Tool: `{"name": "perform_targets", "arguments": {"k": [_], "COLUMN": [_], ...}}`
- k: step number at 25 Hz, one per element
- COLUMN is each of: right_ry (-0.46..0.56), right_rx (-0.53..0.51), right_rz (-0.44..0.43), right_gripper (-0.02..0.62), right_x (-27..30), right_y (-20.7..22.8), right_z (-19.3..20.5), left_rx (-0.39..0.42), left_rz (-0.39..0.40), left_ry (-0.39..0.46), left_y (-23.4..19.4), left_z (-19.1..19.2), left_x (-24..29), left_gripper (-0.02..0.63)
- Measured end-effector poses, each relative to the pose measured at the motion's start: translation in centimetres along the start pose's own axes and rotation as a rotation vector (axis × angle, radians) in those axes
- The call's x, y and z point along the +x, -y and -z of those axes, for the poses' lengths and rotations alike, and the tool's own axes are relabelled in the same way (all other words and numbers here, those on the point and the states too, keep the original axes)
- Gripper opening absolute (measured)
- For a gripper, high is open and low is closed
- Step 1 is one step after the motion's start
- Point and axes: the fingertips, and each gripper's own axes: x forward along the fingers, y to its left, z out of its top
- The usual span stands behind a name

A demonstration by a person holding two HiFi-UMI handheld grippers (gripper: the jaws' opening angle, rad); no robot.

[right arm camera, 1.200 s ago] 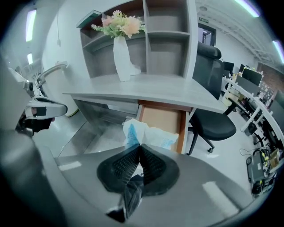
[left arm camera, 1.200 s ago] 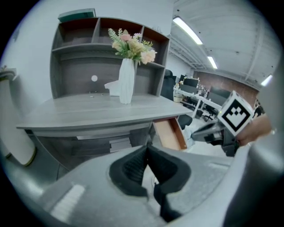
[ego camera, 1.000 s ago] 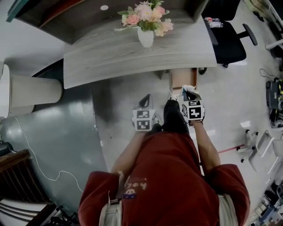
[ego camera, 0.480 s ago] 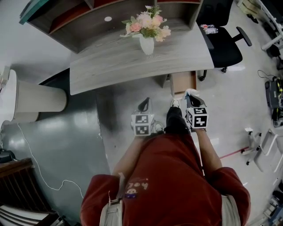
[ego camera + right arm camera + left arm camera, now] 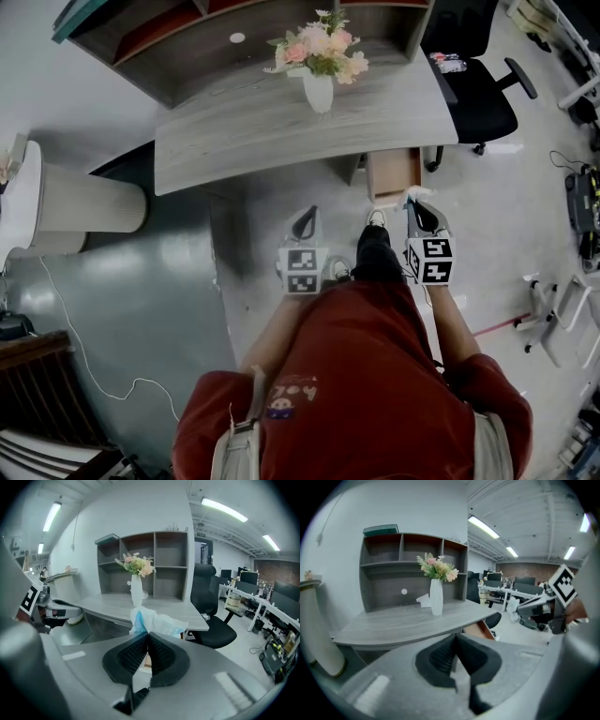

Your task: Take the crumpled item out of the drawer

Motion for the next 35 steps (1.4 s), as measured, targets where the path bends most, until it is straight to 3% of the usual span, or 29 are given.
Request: {"name": "perform_targets", "arguments": {"k": [35], "right_ry": [0.006], "right_rx": [0.023], "right_rz": [-0.006], "right_gripper": [0.003], "right_x": [1.1], "right_y": [-0.2], "right_z": [0.1], "left_rx": [-0.005], "left_rz": [-0.006], "left_ry": [0.032], "left_y": [0.2], "left_z": [-0.6], "left_x": [-0.3], "left_gripper": [-0.003]}}
